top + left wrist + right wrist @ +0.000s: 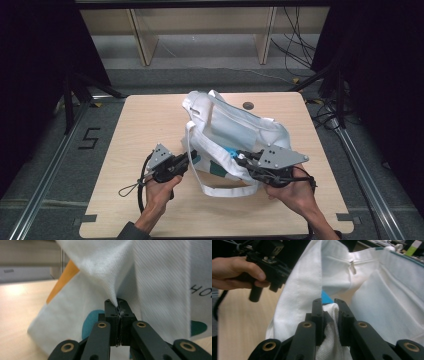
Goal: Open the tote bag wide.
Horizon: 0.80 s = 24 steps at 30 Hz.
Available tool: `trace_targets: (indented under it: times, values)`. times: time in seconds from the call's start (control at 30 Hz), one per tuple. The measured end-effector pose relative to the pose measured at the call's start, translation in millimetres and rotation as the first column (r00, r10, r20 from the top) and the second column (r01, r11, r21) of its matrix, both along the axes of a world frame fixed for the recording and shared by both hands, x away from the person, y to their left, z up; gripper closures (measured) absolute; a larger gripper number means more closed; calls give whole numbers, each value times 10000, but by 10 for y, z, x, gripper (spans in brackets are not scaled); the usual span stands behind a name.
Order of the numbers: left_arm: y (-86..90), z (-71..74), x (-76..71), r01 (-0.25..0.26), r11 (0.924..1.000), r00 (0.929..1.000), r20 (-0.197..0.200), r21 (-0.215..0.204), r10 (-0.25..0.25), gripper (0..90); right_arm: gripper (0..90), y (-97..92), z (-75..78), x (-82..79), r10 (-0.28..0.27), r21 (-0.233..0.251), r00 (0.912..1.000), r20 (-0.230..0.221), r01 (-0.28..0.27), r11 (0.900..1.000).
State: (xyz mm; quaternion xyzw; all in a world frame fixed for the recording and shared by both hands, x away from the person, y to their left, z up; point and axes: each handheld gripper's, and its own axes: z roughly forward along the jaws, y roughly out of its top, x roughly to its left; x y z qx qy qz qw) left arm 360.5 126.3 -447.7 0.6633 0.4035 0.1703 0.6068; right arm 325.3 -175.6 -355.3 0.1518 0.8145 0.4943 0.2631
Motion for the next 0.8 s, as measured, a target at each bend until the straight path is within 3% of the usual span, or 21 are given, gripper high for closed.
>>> trace_targets:
  times: [0.03,0.07,0.13,0.27,0.3,0.37,0.4,0.43,0.47,0.53,0.57,0.6,0.63,0.67,0.7,0.73,0.77,0.8]
  values:
    - [2,9,-2,46,10000,10000,-2,-28,-46,880,795,21,17,-15,-158,30,9998,-112,158,9999]
    - [-8,27,-12,118,9999,9998,151,45,-119,883,796,20,51,-17,-351,-14,9992,188,351,9994]
    - [-34,89,-73,180,9992,9985,504,363,-199,887,798,-35,126,-13,-388,278,9990,223,382,9989]
    - [-67,221,-176,530,9986,9958,753,-18,-527,890,801,-201,290,-40,-458,1077,9984,325,421,9933]
    - [-74,272,-219,599,9982,9954,750,-41,-594,890,801,-248,333,-41,-574,1237,9973,449,514,9910]
    - [-93,384,-296,705,9973,9894,1253,218,-727,890,802,-332,425,-35,-858,1524,9945,593,759,9854]
    - [-96,422,-309,710,9971,9882,1337,282,-742,890,802,-399,498,-3,-1070,1747,9892,1002,883,9807]
    - [-91,476,-299,754,9970,9862,1464,175,-772,890,802,-416,539,3,-989,2085,9919,802,803,9747]
    - [-89,503,-276,709,9975,9859,1520,6,-702,890,803,-449,605,40,-1137,2290,9885,993,885,9694]
    - [-88,502,-222,602,9981,9883,1408,-93,-583,890,803,-470,701,121,-1408,2524,9851,992,1120,9611]
    - [-85,443,-177,532,9976,9916,1202,-453,-474,890,803,-462,723,151,-1406,2640,9871,769,1159,9575]
    - [-85,443,-177,532,9976,9916,1202,-453,-474,890,803,-463,762,238,-1524,2521,9840,928,1249,9596]
    - [-78,355,-141,486,9975,9944,963,-516,-435,889,803,-444,757,279,-1504,2721,9857,763,1246,9542]
    - [-78,355,-141,486,9975,9944,963,-516,-435,889,803,-444,757,279,-1504,2721,9857,763,1246,9542]
    - [-71,261,-106,374,9993,9953,891,-20,-371,889,803,-383,706,301,-1169,2648,9905,721,940,9597]
    - [-71,261,-106,374,9993,9953,891,-20,-371,888,803,-383,706,301,-1169,2648,9905,721,940,9597]
    - [-72,197,-83,302,9995,9969,721,107,-309,888,803,-291,620,216,-885,2283,9939,657,714,9710]
    - [-73,125,-56,240,9997,9986,464,68,-243,888,803,-291,620,216,-885,2283,9939,657,714,9710]
